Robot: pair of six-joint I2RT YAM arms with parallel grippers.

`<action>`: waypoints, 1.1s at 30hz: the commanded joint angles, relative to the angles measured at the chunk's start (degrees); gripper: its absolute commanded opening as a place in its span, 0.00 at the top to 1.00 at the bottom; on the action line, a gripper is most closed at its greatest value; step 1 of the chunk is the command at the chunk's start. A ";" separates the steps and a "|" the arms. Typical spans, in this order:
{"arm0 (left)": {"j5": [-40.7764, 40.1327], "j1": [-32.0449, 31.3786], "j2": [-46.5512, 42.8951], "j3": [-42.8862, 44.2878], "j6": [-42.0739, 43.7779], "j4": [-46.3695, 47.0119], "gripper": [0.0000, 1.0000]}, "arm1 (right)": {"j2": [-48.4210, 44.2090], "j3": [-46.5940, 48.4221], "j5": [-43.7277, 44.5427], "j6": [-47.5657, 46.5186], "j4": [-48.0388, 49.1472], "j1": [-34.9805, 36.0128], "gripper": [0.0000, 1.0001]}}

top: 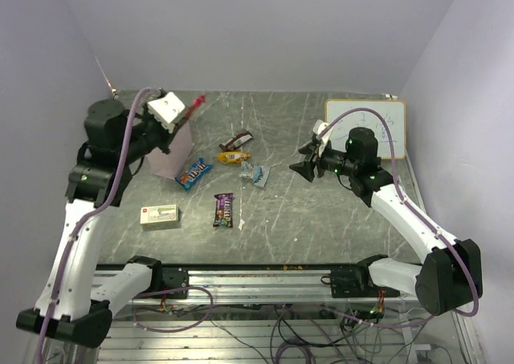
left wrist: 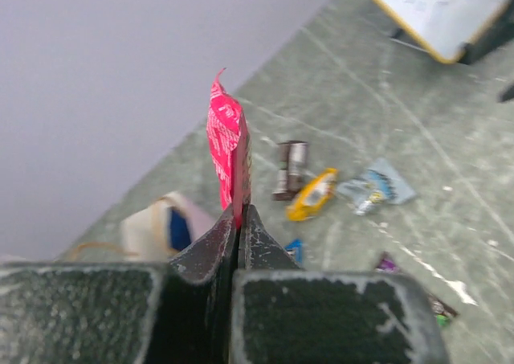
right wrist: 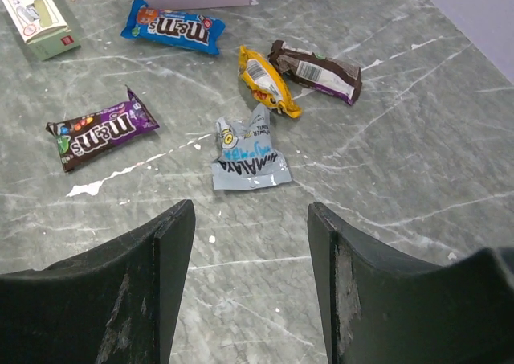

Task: Place the snacks into the paper bag
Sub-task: Place the snack in the paper bag.

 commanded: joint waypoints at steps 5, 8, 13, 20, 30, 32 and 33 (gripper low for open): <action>-18.83 4.94 -1.32 8.27 3.67 -9.09 0.93 | -0.62 -0.93 -1.97 -0.68 -0.75 -2.36 0.42; -22.24 4.97 1.75 12.78 4.63 -14.16 0.93 | -1.32 -1.35 -2.42 -0.55 -0.45 -3.03 0.42; -24.97 4.95 5.49 15.86 5.86 -17.65 0.93 | -1.72 -1.39 -3.27 -0.42 -0.47 -3.75 0.42; -28.36 5.01 9.65 17.58 7.60 -19.22 0.93 | -1.43 -1.50 -3.72 -0.32 -0.43 -3.96 0.41; -26.61 7.70 17.08 19.04 9.39 -19.06 0.93 | -0.81 -1.40 -3.87 -0.90 -0.77 -4.00 0.41; -25.06 8.64 19.07 20.13 9.38 -19.45 0.93 | -0.84 -1.40 -3.70 -1.00 -0.79 -4.14 0.41; -24.30 9.14 20.04 20.71 9.38 -19.67 0.93 | -0.91 -1.48 -3.72 -0.93 -0.73 -4.15 0.41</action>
